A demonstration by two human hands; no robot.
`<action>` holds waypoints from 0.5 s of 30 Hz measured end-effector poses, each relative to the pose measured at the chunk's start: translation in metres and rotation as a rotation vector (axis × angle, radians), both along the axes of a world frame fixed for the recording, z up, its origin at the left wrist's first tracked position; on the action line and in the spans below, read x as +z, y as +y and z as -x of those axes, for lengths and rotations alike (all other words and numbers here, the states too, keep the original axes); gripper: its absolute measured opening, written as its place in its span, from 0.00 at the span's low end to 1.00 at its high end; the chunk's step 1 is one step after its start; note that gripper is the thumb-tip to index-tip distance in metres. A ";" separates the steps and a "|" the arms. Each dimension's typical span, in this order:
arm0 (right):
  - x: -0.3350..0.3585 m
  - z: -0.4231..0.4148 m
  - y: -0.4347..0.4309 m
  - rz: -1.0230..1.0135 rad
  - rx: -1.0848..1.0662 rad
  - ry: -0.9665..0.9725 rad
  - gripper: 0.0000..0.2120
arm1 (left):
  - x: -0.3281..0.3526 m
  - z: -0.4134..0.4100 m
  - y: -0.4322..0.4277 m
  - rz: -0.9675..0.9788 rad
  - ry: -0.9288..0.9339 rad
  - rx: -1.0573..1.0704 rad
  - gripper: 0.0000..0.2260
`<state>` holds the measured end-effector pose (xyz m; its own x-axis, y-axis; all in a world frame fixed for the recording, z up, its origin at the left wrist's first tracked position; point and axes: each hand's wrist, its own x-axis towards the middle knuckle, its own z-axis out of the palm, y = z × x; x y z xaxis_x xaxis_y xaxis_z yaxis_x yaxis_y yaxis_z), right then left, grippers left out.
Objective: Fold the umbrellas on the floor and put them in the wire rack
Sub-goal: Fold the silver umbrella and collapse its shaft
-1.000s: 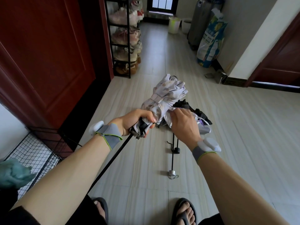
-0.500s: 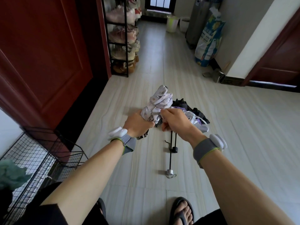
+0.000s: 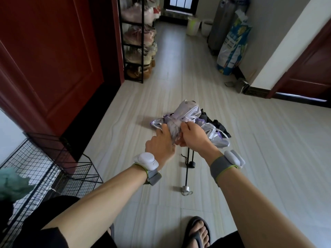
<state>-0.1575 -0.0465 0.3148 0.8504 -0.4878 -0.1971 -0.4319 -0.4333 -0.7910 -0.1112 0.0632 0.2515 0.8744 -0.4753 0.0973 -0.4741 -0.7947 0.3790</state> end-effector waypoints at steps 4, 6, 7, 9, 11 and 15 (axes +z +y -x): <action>0.003 0.005 -0.003 0.084 0.077 0.006 0.15 | 0.003 0.002 0.002 -0.011 -0.020 0.016 0.26; 0.003 0.007 -0.008 0.079 0.080 -0.010 0.16 | 0.005 0.002 0.003 -0.024 -0.047 0.016 0.24; 0.003 0.008 -0.010 0.066 0.084 -0.019 0.15 | 0.005 0.001 0.004 -0.026 -0.045 0.021 0.23; 0.005 0.009 -0.011 0.028 0.084 -0.034 0.14 | 0.007 -0.001 0.005 -0.027 -0.021 0.035 0.23; 0.006 0.010 -0.012 -0.042 0.063 -0.048 0.12 | 0.007 -0.002 0.004 -0.029 -0.010 0.039 0.22; 0.003 0.010 -0.013 -0.141 0.053 -0.048 0.11 | 0.007 -0.004 0.005 -0.054 -0.025 0.058 0.23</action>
